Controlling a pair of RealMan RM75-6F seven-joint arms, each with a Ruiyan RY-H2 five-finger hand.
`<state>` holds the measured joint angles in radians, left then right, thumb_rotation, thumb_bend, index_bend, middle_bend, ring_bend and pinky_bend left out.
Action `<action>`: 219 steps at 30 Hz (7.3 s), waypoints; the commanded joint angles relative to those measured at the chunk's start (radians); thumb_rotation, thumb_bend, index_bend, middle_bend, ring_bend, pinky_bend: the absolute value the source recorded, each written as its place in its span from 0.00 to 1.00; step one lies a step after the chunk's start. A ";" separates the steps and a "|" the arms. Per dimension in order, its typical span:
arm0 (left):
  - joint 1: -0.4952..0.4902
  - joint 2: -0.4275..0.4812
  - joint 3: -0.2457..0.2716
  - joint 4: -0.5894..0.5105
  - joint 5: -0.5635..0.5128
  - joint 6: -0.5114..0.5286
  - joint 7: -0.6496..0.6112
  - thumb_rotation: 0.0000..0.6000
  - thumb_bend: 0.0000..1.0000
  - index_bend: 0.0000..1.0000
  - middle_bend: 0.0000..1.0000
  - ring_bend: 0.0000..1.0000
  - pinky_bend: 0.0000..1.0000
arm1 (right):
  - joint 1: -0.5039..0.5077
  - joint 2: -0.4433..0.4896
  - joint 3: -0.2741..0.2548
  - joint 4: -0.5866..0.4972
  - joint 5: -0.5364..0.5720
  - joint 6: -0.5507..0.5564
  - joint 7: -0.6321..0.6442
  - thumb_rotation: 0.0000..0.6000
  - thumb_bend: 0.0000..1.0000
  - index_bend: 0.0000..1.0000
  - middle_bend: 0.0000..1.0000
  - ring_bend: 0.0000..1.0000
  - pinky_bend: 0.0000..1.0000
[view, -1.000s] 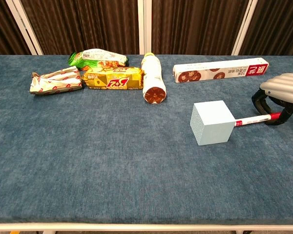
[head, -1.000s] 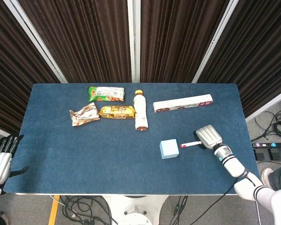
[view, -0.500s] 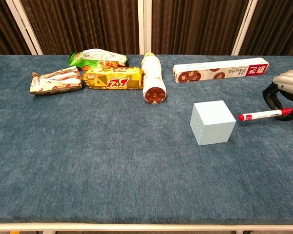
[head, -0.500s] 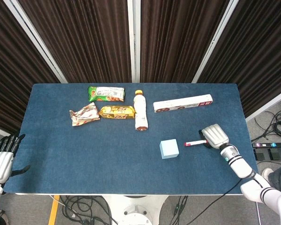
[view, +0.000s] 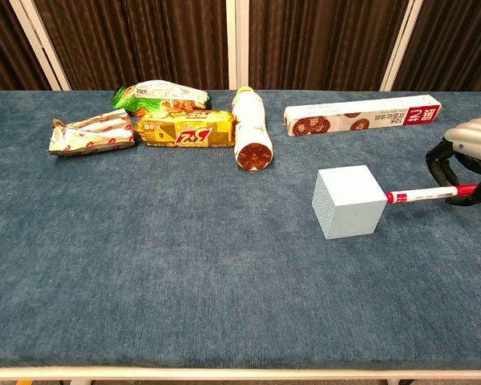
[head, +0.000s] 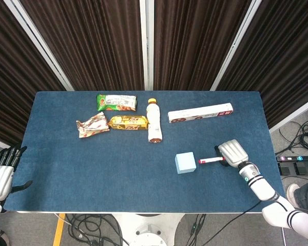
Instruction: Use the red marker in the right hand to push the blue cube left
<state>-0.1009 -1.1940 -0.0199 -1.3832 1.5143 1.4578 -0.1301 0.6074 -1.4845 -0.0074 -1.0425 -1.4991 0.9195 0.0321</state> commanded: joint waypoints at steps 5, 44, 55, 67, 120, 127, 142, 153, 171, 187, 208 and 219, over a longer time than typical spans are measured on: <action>0.002 0.006 0.001 0.001 -0.002 0.000 -0.010 1.00 0.05 0.08 0.07 0.03 0.08 | 0.028 -0.021 0.034 -0.056 0.029 -0.020 -0.098 1.00 0.23 0.69 0.64 0.77 0.88; 0.021 0.022 0.000 0.024 -0.004 0.023 -0.071 1.00 0.05 0.08 0.07 0.03 0.08 | 0.083 -0.079 0.102 -0.240 0.206 -0.078 -0.435 1.00 0.24 0.71 0.66 0.77 0.88; 0.023 0.022 -0.004 0.036 -0.008 0.024 -0.088 1.00 0.05 0.08 0.07 0.03 0.08 | 0.125 -0.110 0.134 -0.316 0.284 -0.079 -0.539 1.00 0.24 0.70 0.66 0.77 0.88; 0.018 0.018 -0.003 0.030 -0.001 0.020 -0.077 1.00 0.05 0.08 0.07 0.03 0.08 | 0.105 -0.056 0.089 -0.309 0.285 -0.068 -0.530 1.00 0.24 0.59 0.67 0.77 0.88; 0.022 0.010 -0.012 0.051 -0.023 0.007 -0.081 1.00 0.05 0.08 0.07 0.03 0.08 | 0.176 -0.048 0.070 -0.332 0.207 -0.075 -0.453 1.00 0.24 0.65 0.67 0.77 0.88; 0.018 0.007 -0.013 0.051 -0.026 0.000 -0.072 1.00 0.05 0.08 0.07 0.03 0.08 | 0.182 -0.051 0.059 -0.308 0.160 -0.085 -0.388 1.00 0.24 0.63 0.67 0.77 0.88; 0.019 0.008 -0.019 0.066 -0.044 -0.009 -0.074 1.00 0.05 0.08 0.07 0.03 0.08 | 0.227 -0.106 0.065 -0.254 0.084 -0.112 -0.298 1.00 0.23 0.62 0.68 0.77 0.88; 0.025 0.011 -0.022 0.086 -0.054 -0.010 -0.096 1.00 0.05 0.08 0.07 0.03 0.08 | 0.304 -0.212 0.126 -0.217 0.128 -0.178 -0.320 1.00 0.24 0.70 0.68 0.77 0.88; 0.032 0.010 -0.021 0.100 -0.051 -0.006 -0.113 1.00 0.05 0.08 0.07 0.03 0.08 | 0.280 -0.144 0.114 -0.249 0.169 -0.134 -0.373 1.00 0.24 0.72 0.68 0.77 0.88; 0.008 -0.011 -0.010 0.080 -0.024 -0.031 -0.073 1.00 0.05 0.08 0.07 0.03 0.08 | 0.007 0.168 -0.022 -0.215 0.127 0.066 -0.156 1.00 0.24 0.72 0.68 0.77 0.88; 0.008 -0.006 -0.003 0.058 -0.026 -0.031 -0.044 1.00 0.05 0.08 0.07 0.03 0.08 | -0.030 0.130 -0.023 -0.113 0.057 0.032 0.024 1.00 0.00 0.28 0.41 0.58 0.87; 0.011 -0.001 -0.006 0.053 -0.022 -0.014 -0.049 1.00 0.05 0.08 0.07 0.03 0.08 | -0.086 0.224 0.015 -0.196 0.071 0.126 0.073 0.97 0.00 0.36 0.40 0.55 0.85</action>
<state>-0.0907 -1.1954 -0.0256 -1.3287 1.4910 1.4412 -0.1787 0.5431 -1.2852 -0.0035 -1.2191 -1.4392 1.0182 0.0923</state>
